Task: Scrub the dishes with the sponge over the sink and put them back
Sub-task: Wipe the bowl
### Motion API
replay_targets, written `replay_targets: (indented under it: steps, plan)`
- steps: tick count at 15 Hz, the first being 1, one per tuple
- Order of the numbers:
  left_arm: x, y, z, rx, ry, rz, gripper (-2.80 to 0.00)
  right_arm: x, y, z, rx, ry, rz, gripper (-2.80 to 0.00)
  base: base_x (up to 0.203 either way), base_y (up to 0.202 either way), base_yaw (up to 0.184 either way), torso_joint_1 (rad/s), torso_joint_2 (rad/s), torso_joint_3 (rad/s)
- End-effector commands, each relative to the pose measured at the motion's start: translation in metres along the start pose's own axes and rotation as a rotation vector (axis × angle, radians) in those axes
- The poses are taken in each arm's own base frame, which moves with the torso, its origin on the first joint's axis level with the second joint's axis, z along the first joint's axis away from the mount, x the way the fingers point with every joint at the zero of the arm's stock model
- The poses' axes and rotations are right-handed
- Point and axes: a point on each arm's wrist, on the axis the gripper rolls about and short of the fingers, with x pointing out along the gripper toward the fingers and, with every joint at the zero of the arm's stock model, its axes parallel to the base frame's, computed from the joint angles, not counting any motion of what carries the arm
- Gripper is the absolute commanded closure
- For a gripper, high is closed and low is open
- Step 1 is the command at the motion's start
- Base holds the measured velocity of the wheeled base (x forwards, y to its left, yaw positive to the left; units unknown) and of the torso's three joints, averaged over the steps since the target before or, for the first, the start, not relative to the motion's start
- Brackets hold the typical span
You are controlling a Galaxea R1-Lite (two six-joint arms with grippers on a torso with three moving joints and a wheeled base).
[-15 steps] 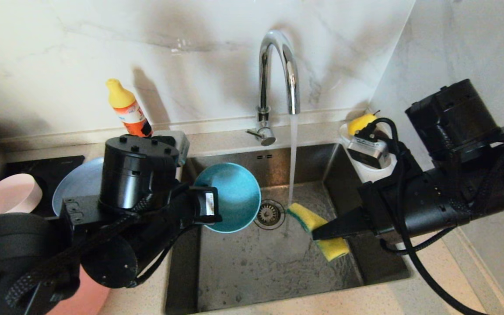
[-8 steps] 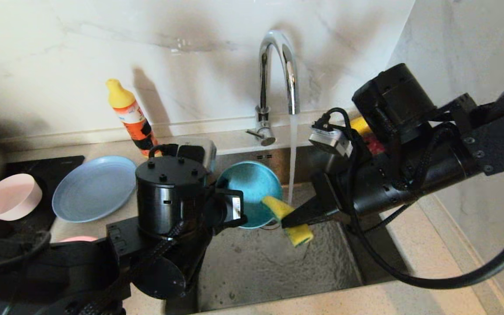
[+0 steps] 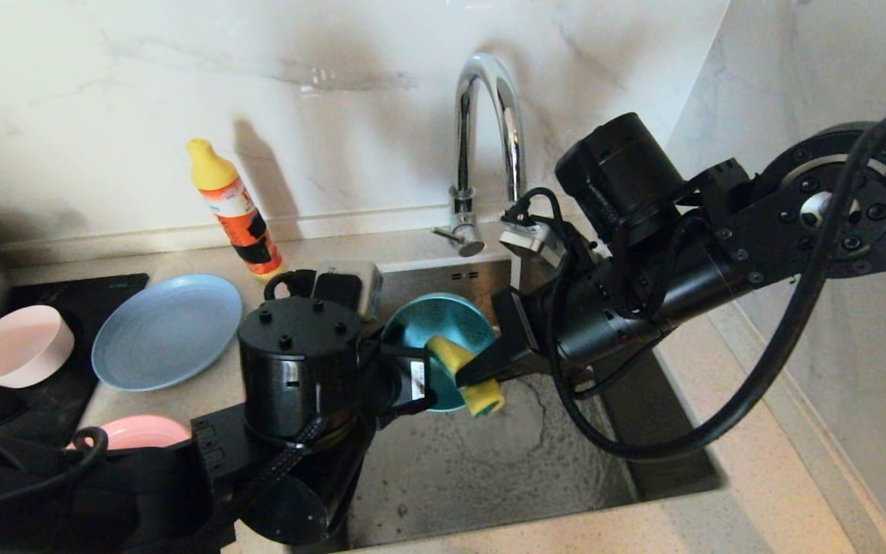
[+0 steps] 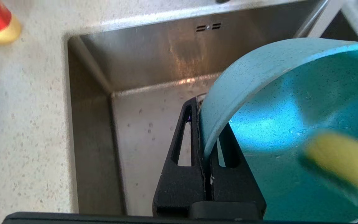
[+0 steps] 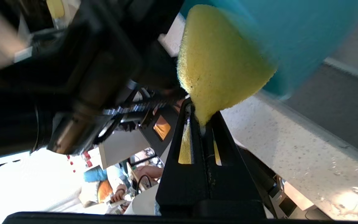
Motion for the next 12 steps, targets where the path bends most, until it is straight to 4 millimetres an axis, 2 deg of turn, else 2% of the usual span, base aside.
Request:
replay_targets:
  steps: [1,6,9,12]
  plan:
    - [-0.002,0.001,0.002,-0.002,-0.011,0.003,0.00,0.000,-0.002,0.005,0.006,-0.007,-0.001,0.00,0.000,0.000,0.000,0.000,0.00,0.000]
    - [-0.003,0.002,0.001,-0.005,-0.008,0.000,0.00,0.012,0.000,0.018,-0.007,-0.023,0.007,0.00,0.000,0.000,0.000,0.000,0.00,0.000]
    - [-0.004,0.003,0.000,-0.005,-0.005,-0.001,0.00,0.026,0.003,0.020,-0.023,-0.038,-0.026,0.00,0.000,0.000,0.000,0.000,0.00,0.000]
    - [-0.006,0.004,0.002,-0.005,-0.008,0.000,0.00,0.014,0.008,0.020,-0.033,-0.062,-0.018,0.00,0.000,0.000,0.000,0.000,0.00,0.000]
